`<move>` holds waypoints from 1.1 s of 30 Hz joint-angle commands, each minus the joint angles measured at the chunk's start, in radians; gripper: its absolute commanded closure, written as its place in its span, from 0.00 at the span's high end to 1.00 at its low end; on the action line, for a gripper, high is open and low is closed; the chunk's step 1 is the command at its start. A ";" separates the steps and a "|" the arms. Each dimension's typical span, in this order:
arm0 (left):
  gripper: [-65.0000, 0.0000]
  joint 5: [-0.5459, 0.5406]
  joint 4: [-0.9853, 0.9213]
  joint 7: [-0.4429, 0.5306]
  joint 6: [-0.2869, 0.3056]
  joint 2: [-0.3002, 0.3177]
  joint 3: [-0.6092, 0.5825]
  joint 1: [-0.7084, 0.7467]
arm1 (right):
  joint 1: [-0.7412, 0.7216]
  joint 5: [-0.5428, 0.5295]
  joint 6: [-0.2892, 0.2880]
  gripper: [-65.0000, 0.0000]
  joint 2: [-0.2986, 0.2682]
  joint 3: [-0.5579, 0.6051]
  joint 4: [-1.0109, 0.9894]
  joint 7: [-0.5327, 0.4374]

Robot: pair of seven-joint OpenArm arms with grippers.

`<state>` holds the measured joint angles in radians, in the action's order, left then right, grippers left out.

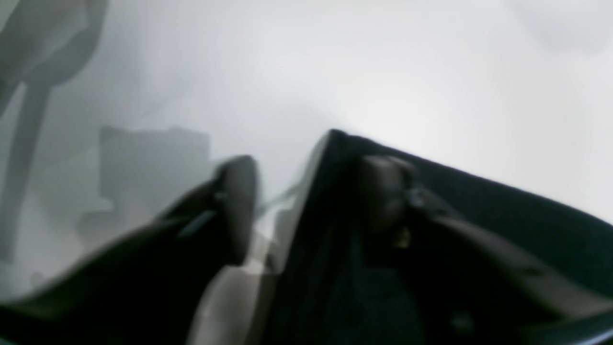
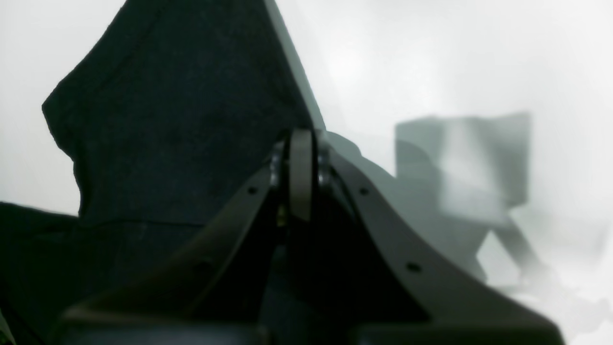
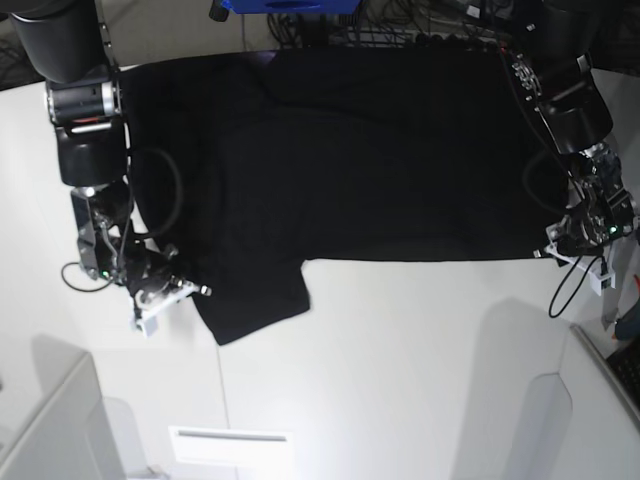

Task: Fold the T-shirt properly
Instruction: 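Grasp the hem corners with both grippers, then fold the hem up over the body toward the collar with both grippers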

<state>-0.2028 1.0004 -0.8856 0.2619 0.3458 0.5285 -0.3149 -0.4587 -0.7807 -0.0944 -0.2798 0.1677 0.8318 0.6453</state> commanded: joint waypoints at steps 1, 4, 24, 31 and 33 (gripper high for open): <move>0.21 -0.010 0.004 -0.031 0.003 0.003 -0.001 -0.010 | -0.016 0.000 0.002 0.00 -0.012 -0.004 0.017 -0.009; 0.00 -0.010 0.004 -0.031 0.003 0.003 -0.001 -0.010 | 0.004 0.000 0.002 0.00 -0.017 -0.010 0.068 -0.011; 0.00 -0.542 0.346 -0.128 0.119 0.144 0.011 0.288 | 0.415 -0.003 0.028 0.00 -0.035 -0.294 0.725 0.074; 0.00 -0.757 0.423 -0.128 0.121 0.220 0.011 0.420 | 0.624 -0.006 0.025 0.00 -0.006 -0.431 0.973 0.150; 0.00 -0.778 0.437 -0.128 0.122 0.238 0.011 0.445 | 0.685 -0.006 0.023 0.00 0.007 -0.477 1.030 0.152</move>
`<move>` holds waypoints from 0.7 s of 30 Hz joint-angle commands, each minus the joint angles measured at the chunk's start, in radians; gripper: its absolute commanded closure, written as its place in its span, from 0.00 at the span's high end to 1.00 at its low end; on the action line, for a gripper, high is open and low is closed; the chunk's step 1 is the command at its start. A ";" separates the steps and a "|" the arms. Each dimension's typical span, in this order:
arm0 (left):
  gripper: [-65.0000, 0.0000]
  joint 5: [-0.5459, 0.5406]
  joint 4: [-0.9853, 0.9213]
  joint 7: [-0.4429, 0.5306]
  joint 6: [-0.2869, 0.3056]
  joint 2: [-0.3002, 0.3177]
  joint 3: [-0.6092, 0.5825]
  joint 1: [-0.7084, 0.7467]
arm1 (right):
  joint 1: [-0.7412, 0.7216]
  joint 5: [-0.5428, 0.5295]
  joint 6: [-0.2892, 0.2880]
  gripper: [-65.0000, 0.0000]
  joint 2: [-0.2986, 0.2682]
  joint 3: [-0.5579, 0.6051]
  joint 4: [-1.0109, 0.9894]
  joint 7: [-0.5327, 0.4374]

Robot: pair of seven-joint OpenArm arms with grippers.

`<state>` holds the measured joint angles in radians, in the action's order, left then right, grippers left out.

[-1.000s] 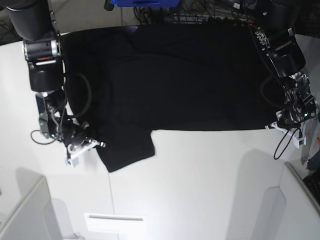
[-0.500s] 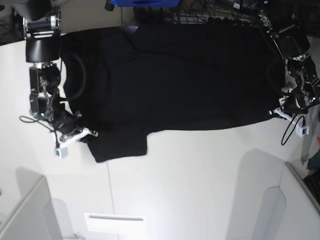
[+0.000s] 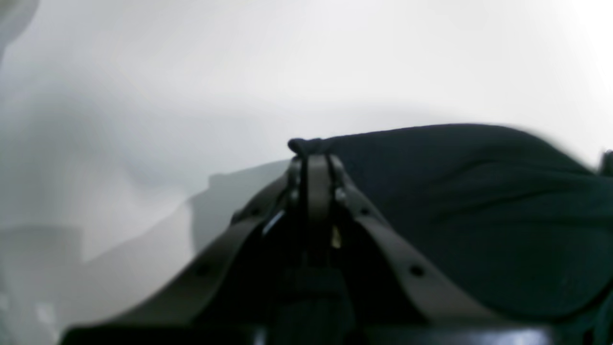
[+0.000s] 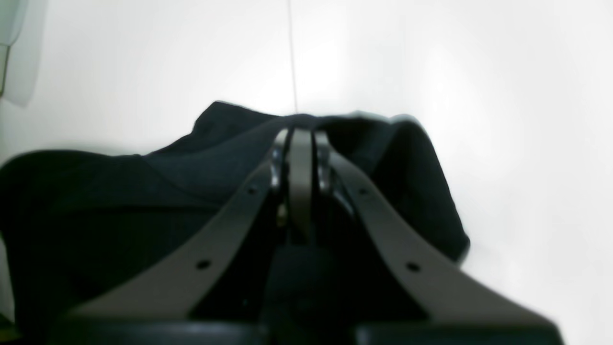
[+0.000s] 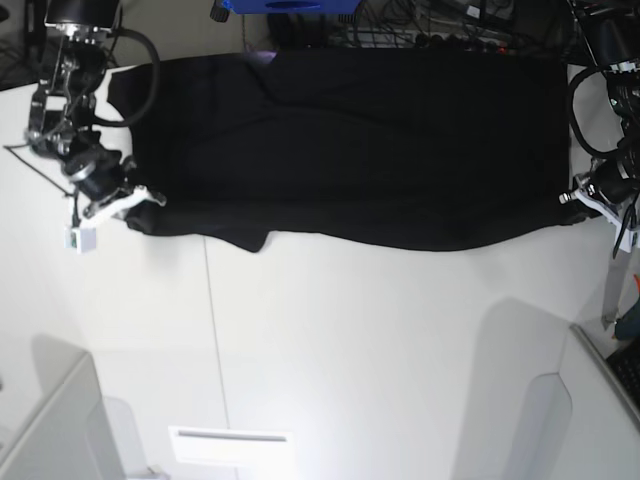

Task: Fold the T-shirt properly
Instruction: 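Fold the hem up over the body toward the collar with both grippers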

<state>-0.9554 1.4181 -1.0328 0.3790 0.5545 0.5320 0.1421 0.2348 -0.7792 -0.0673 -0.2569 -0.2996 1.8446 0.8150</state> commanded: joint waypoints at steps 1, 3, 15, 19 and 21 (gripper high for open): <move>0.00 -0.037 0.026 0.019 0.005 0.035 0.007 0.000 | 0.016 -0.007 -0.004 0.00 -0.006 -0.025 0.040 -0.018; 0.00 -0.060 0.049 0.019 0.005 0.039 0.007 0.032 | 0.062 -0.007 -0.004 0.00 0.006 -0.046 0.088 -0.018; 0.00 -0.083 0.138 -0.076 0.005 0.051 0.047 0.152 | 0.234 -0.009 -0.065 0.00 0.063 -0.149 0.162 -0.016; 0.00 -0.084 0.165 -0.109 0.007 0.069 0.095 0.178 | 0.254 -0.009 -0.101 0.00 0.064 -0.181 0.162 0.013; 0.00 -0.084 0.184 -0.142 0.007 0.069 0.098 0.179 | 0.272 -0.009 -0.102 0.00 0.064 -0.181 0.162 0.013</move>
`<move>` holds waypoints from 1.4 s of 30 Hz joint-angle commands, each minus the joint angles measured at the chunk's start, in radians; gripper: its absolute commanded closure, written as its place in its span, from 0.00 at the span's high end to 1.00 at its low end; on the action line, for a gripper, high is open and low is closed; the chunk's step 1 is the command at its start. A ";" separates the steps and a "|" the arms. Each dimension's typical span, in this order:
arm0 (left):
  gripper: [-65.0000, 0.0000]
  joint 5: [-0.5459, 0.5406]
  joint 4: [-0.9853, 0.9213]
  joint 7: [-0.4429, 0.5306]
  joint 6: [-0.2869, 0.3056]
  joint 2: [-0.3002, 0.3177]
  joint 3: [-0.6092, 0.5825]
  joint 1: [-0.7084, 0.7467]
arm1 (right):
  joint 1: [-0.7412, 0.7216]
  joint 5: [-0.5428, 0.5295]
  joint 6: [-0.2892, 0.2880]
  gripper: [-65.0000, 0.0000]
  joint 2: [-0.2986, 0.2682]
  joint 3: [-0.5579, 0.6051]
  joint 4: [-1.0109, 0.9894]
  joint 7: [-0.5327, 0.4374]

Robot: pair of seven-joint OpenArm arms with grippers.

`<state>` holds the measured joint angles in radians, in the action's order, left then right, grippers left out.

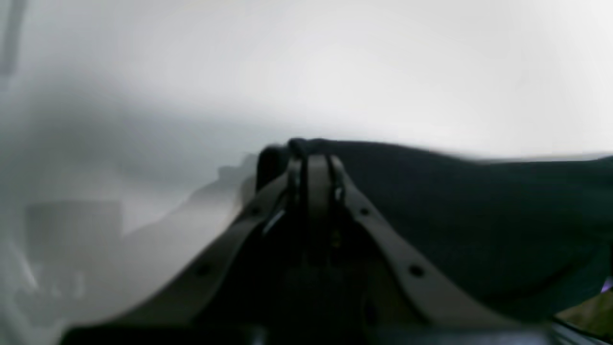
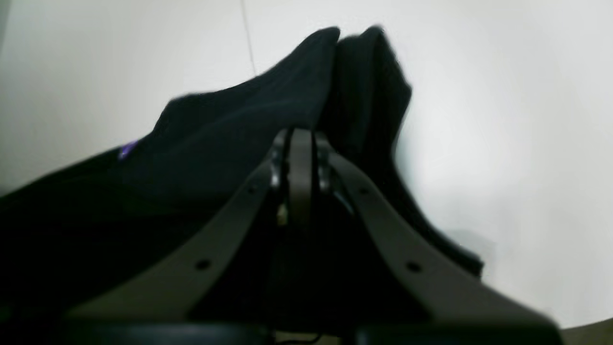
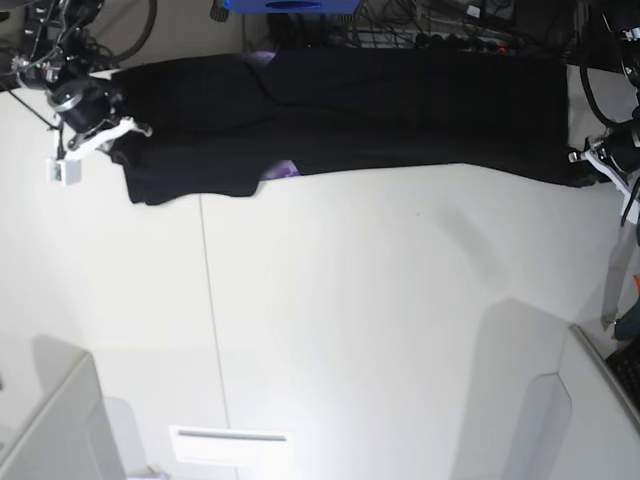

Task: Fold the T-shirt properly
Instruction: 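Fold the hem up over the body toward the collar with both grippers, then release the hem and reposition both grippers at the folded edge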

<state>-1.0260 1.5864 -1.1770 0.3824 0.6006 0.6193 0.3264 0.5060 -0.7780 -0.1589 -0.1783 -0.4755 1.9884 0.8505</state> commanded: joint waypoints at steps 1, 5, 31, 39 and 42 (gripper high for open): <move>0.00 -0.014 0.024 -0.017 0.003 0.023 0.011 -0.005 | 0.009 -0.011 -0.011 0.00 -0.010 -0.004 0.018 -0.024; 0.00 -0.014 0.033 -0.071 0.003 0.022 0.012 -0.005 | 0.035 -0.113 -0.011 0.00 0.001 -0.042 0.022 -0.020; 0.00 -0.006 0.105 -0.065 0.003 0.020 0.012 0.190 | 0.205 -0.183 -0.011 0.00 0.000 -0.116 0.015 -0.017; 0.00 0.037 0.107 -0.065 0.003 0.018 0.006 0.191 | 0.207 -0.071 -0.011 0.00 0.044 -0.116 0.013 -0.017; 0.00 0.109 0.111 -0.065 0.003 -0.006 0.006 0.191 | 0.204 -0.053 -0.011 0.00 0.061 -0.116 0.013 -0.017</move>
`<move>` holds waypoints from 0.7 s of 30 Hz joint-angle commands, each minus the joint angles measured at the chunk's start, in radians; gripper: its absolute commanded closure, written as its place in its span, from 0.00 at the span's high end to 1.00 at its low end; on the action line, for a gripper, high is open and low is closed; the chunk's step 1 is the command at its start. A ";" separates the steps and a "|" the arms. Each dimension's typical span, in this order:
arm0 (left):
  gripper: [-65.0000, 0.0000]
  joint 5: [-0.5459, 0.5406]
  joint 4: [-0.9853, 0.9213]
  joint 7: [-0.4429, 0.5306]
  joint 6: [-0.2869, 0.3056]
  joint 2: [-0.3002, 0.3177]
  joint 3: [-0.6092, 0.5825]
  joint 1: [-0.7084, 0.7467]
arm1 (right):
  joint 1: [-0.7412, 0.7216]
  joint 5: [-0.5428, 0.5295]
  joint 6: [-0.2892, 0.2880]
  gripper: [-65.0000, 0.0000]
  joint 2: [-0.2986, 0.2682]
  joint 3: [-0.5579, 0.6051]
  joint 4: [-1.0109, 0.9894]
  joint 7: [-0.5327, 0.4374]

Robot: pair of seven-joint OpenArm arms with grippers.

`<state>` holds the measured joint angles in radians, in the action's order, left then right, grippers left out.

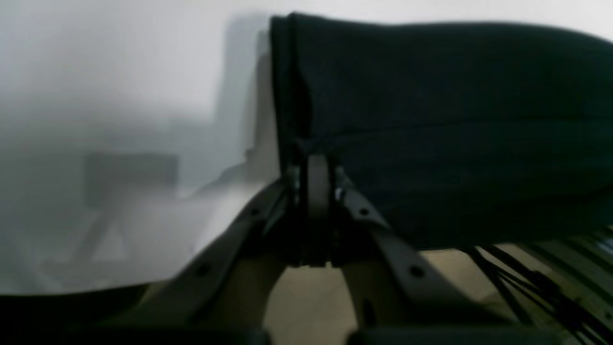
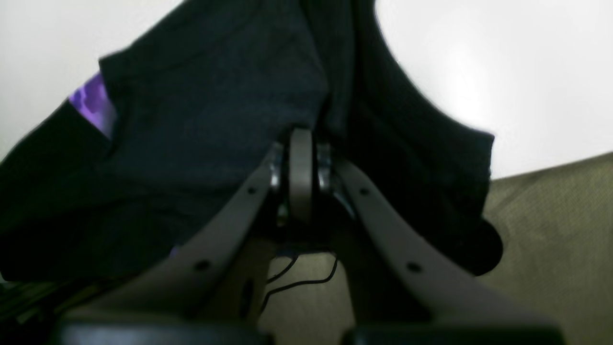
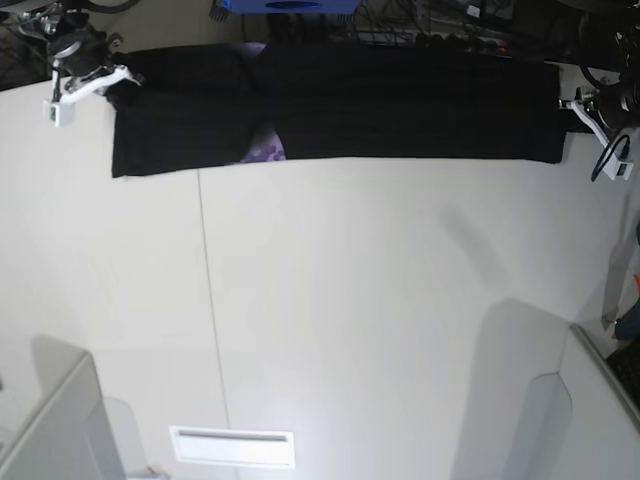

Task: Fold the T-shirt properly
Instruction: 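Release the hem and reposition both grippers at the folded edge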

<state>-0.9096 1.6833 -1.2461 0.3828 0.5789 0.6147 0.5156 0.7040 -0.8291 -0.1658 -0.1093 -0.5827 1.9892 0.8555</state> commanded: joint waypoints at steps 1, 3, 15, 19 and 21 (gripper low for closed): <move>0.00 0.007 0.018 0.004 0.003 0.003 0.014 0.002 | 0.006 -0.002 -0.004 0.00 -0.007 -0.009 0.012 -0.022; 0.00 0.020 0.019 0.004 0.003 -0.003 0.015 0.002 | 0.006 -0.002 -0.004 0.00 -0.007 -0.010 0.012 -0.022; 0.70 0.016 0.088 -0.002 0.003 -0.021 0.103 0.002 | 0.009 -0.002 -0.004 0.33 -0.007 -0.024 0.015 -0.031; 0.83 0.013 0.206 -0.002 0.003 -0.081 0.207 0.028 | 0.009 -0.006 -0.030 0.33 -0.007 -0.036 0.023 -0.066; 0.66 0.013 0.231 -0.002 0.003 -0.121 0.198 0.030 | 0.010 -0.006 -0.139 0.30 -0.005 -0.035 0.023 -0.118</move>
<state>-0.8856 1.9015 -1.2541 0.3828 0.4419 0.8089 0.5434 0.7074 -0.8219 -0.3130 -0.1081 -0.6151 1.9930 0.7521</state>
